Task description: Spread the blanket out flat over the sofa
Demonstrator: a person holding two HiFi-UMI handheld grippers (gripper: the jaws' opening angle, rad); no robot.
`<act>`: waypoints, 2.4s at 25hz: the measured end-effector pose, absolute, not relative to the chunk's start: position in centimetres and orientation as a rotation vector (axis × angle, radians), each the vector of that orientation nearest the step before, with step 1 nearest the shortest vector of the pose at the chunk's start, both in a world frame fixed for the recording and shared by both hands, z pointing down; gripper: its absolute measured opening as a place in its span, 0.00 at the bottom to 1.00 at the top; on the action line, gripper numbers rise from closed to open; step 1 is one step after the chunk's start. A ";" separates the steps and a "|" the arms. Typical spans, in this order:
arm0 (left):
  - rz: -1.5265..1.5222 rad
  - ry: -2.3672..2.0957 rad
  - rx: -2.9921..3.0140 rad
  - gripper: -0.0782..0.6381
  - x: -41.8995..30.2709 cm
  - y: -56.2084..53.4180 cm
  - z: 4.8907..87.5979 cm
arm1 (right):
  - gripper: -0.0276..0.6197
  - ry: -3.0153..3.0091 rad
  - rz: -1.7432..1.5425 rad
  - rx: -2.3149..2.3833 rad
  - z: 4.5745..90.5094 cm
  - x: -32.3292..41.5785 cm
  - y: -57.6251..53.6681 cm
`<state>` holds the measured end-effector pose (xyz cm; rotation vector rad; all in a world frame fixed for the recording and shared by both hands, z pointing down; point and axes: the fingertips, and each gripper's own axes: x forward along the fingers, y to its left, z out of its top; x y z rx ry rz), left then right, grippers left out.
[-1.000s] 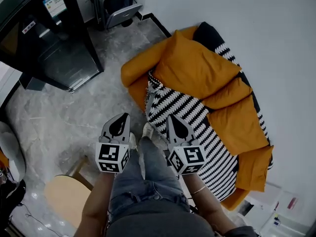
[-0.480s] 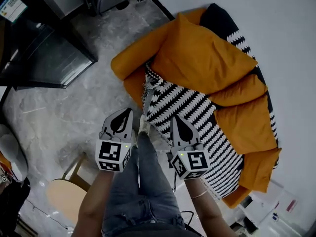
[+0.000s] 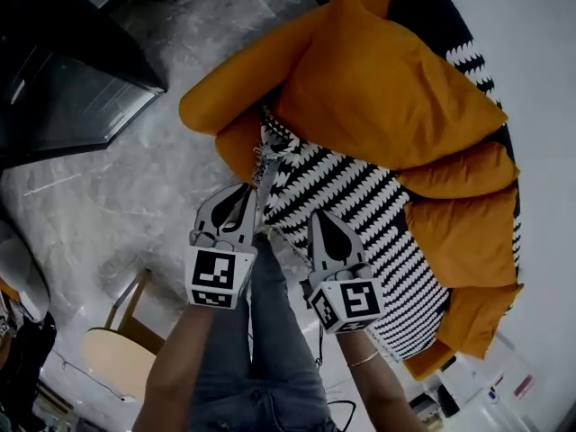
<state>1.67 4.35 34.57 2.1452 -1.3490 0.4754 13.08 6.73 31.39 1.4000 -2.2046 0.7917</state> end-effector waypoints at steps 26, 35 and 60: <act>0.811 -1.315 2.129 0.36 8.4 -1.0 50.9 | 0.06 -2.155 0.905 1.406 41.9 16.0 3.4; 0.897 -1.333 2.116 0.30 10.8 -4.7 50.2 | 0.06 -2.149 0.905 1.364 39.5 17.4 1.1; 0.433 -1.311 1.899 0.14 -0.6 -0.3 49.4 | 0.06 -2.204 0.838 1.210 42.7 11.5 2.3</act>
